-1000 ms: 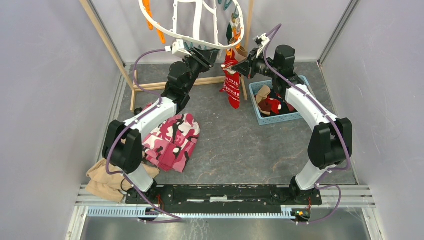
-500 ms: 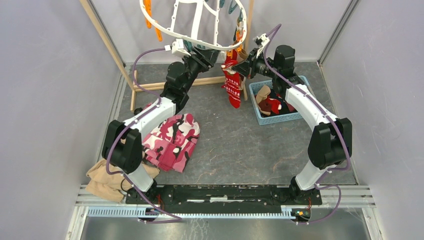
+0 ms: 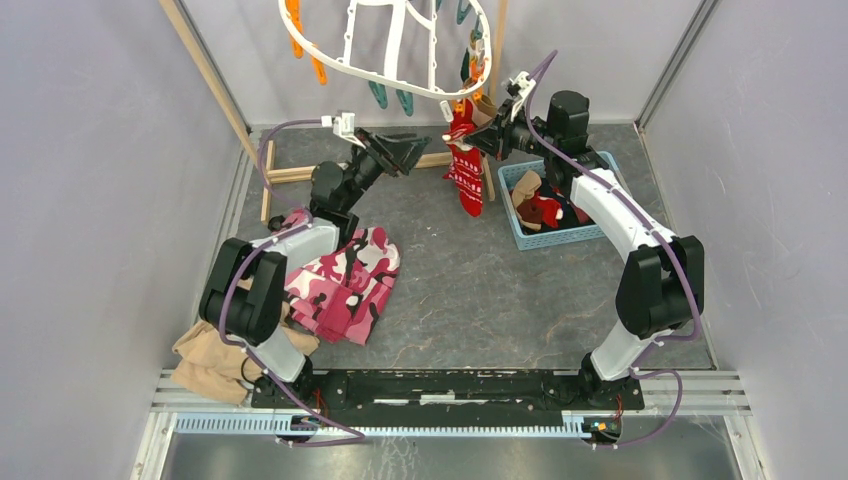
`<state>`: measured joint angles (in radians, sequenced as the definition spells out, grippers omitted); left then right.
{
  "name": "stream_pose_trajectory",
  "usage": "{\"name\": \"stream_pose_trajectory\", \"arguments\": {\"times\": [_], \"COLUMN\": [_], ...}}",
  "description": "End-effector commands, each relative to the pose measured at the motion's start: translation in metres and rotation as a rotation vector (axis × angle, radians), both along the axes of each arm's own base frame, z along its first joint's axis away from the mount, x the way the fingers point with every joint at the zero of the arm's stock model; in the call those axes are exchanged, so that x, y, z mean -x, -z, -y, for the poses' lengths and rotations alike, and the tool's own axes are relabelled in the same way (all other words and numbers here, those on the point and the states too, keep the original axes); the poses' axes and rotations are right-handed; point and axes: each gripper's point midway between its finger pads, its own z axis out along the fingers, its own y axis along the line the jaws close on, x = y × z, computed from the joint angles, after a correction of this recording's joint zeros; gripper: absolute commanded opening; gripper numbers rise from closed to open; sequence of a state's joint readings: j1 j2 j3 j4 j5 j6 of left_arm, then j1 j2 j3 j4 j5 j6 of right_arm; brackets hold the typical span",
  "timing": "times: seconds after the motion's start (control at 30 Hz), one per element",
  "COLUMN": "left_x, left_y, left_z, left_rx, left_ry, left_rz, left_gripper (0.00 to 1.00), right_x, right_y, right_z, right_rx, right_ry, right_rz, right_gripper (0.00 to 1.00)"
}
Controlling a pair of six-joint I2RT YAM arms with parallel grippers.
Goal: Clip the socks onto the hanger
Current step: Open the clamp at the hanger.
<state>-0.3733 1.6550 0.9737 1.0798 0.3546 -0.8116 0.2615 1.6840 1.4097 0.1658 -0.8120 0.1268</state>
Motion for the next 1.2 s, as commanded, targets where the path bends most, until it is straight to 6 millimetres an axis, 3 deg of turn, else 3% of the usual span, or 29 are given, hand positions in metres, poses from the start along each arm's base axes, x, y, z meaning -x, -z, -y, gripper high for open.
{"name": "stream_pose_trajectory", "arguments": {"times": [0.0,0.13,0.2,0.33,0.6,0.87,1.17], "left_x": [0.046,0.085,0.099,0.106,0.063,0.019,-0.009], "left_y": [-0.015,-0.014,-0.026,-0.047,-0.065,-0.066,-0.059], "left_z": [-0.003,0.0,-0.003,0.009,0.04,0.046,0.05], "left_rx": [-0.096,-0.207,-0.218,-0.246,-0.389,-0.442,-0.474], "left_ry": [0.063,0.115,0.099,0.089,-0.036,-0.123,-0.157], "left_rz": [0.266,0.514,0.652,0.79,0.806,0.721,0.643], "left_gripper": [0.84,0.86,0.87,0.88,0.88,0.86,0.83], "right_x": [0.008,0.01,0.009,0.008,0.003,0.002,0.002], "right_y": [-0.015,-0.013,-0.012,-0.009,-0.004,-0.003,-0.004], "right_z": [-0.001,-0.001,-0.002,-0.002,-0.002,-0.002,-0.001], "right_rx": [0.014,0.03,0.035,0.04,0.058,0.06,0.056], "right_ry": [-0.041,-0.066,-0.074,-0.077,-0.073,-0.069,-0.071], "right_rz": [0.091,0.118,0.129,0.127,0.149,0.151,0.154], "right_gripper": [0.07,0.08,0.09,0.09,0.08,0.08,0.08]}}
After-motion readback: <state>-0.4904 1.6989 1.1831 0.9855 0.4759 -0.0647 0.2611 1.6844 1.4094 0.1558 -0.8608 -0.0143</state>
